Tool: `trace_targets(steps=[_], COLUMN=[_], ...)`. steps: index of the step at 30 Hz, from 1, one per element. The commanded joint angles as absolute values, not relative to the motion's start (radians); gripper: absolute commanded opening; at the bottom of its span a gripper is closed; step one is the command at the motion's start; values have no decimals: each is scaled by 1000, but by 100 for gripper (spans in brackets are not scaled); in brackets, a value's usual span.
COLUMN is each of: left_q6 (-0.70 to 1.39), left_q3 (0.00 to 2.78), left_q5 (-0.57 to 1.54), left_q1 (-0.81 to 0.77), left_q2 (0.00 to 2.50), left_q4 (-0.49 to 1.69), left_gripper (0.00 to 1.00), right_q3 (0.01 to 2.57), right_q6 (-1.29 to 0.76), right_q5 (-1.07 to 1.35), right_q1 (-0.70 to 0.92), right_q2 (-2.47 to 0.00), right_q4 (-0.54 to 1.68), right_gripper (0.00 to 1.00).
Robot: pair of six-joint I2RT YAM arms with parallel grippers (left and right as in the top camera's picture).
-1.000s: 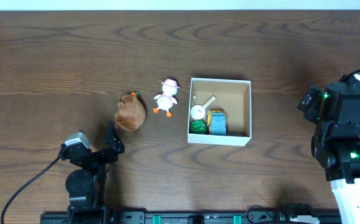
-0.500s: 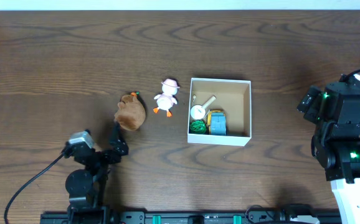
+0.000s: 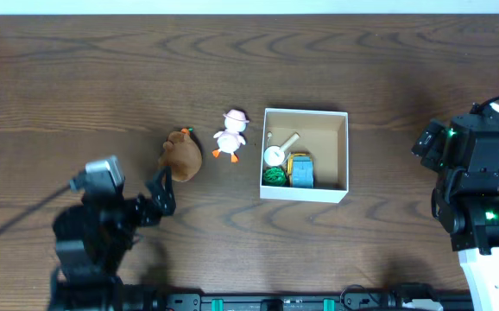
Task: Pack container
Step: 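Reach left gripper to the brown plush capybara and grasp it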
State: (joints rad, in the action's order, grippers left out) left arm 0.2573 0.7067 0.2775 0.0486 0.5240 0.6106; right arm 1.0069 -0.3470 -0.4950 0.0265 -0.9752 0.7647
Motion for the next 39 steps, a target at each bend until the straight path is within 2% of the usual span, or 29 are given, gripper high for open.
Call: trace_targets(steps=[1, 5, 8, 17, 25, 27, 28, 30, 33, 34, 39], left_q6=[221, 222, 222, 222, 174, 167, 168, 168, 168, 168, 170], left_q3=[860, 999, 1019, 1019, 1019, 1019, 1019, 1019, 1019, 1019, 1019], left_q5=[268, 269, 292, 292, 291, 291, 291, 291, 291, 297, 390], left_q1=[44, 44, 44, 44, 41, 39, 38, 35, 26, 26, 27], left_q2=[734, 979, 1139, 1455, 1590, 1605, 1611, 1618, 1618, 1618, 1618], left_q4=[739, 899, 911, 771, 679, 664, 660, 660, 661, 661, 660], left_gripper=[98, 98, 98, 98, 100, 90, 80, 40, 11, 6, 6], right_q3=[1015, 1015, 1015, 1015, 1015, 1015, 1015, 1015, 1015, 1015, 1015], right_q6=[-336, -336, -336, -336, -336, -336, -336, -336, -336, -336, -336], right_q5=[-512, -512, -512, -512, -512, -512, -512, -512, -512, -512, -512], right_q1=[20, 20, 20, 20, 20, 20, 20, 20, 20, 20, 20], right_q2=[-978, -978, -978, -978, -978, -978, -978, -978, -978, -978, -978], right_q4=[764, 764, 764, 764, 764, 764, 764, 764, 764, 764, 764], right_gripper=[99, 99, 99, 99, 99, 99, 99, 99, 99, 99, 99])
